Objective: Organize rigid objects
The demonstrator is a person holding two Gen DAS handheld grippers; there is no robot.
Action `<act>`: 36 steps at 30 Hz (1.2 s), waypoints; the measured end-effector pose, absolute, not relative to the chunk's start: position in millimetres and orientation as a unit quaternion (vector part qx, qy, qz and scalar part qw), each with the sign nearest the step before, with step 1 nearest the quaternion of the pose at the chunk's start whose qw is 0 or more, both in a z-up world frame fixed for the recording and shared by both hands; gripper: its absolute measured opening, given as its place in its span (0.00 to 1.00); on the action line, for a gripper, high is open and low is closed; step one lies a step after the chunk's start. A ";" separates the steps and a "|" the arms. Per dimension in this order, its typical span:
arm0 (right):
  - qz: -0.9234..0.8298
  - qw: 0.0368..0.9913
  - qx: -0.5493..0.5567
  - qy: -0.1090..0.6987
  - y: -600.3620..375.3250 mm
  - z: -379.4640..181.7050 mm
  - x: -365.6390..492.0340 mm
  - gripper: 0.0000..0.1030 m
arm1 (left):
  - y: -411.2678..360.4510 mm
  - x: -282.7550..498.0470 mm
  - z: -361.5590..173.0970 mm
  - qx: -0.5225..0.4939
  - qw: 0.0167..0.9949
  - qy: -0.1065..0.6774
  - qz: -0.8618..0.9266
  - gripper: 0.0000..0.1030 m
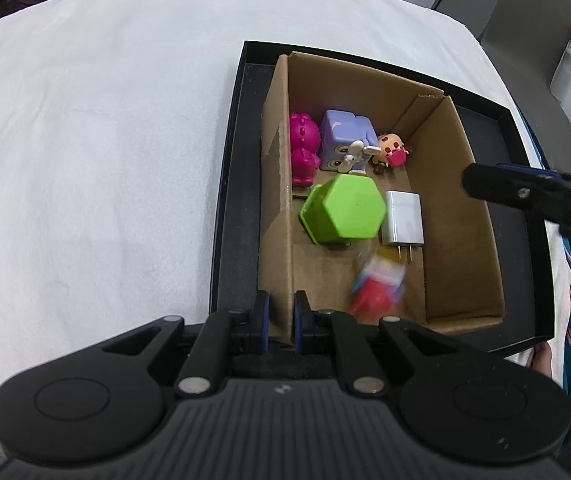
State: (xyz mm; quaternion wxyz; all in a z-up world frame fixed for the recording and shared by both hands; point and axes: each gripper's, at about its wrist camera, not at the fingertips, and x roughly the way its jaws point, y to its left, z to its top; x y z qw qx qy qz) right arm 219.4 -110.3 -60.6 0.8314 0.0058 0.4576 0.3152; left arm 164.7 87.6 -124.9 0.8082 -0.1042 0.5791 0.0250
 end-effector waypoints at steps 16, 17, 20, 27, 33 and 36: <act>0.330 0.812 0.064 0.476 -133.2 -39.3 222.4 0.75 | 88.7 163.9 -109.2 -0.105 0.812 0.573 0.037 0.11; 0.330 0.812 0.066 0.476 -133.7 -38.4 221.9 0.77 | 88.3 163.7 -106.5 -0.103 0.813 0.572 0.038 0.12; 0.326 0.814 0.072 0.475 -135.4 -35.6 221.4 0.83 | 88.4 163.3 -98.4 -0.099 0.813 0.572 0.045 0.13; 0.300 0.833 0.071 0.461 -144.1 -25.4 217.2 1.00 | 86.1 155.3 -74.2 -0.101 0.827 0.549 0.065 0.44; 0.259 0.841 0.094 0.466 -163.1 -27.3 213.6 1.00 | 79.7 144.8 -53.8 -0.096 0.840 0.530 0.057 0.74; 0.244 0.847 0.091 0.464 -167.4 -26.3 207.3 1.00 | 77.9 137.7 -45.8 -0.102 0.845 0.522 0.057 0.81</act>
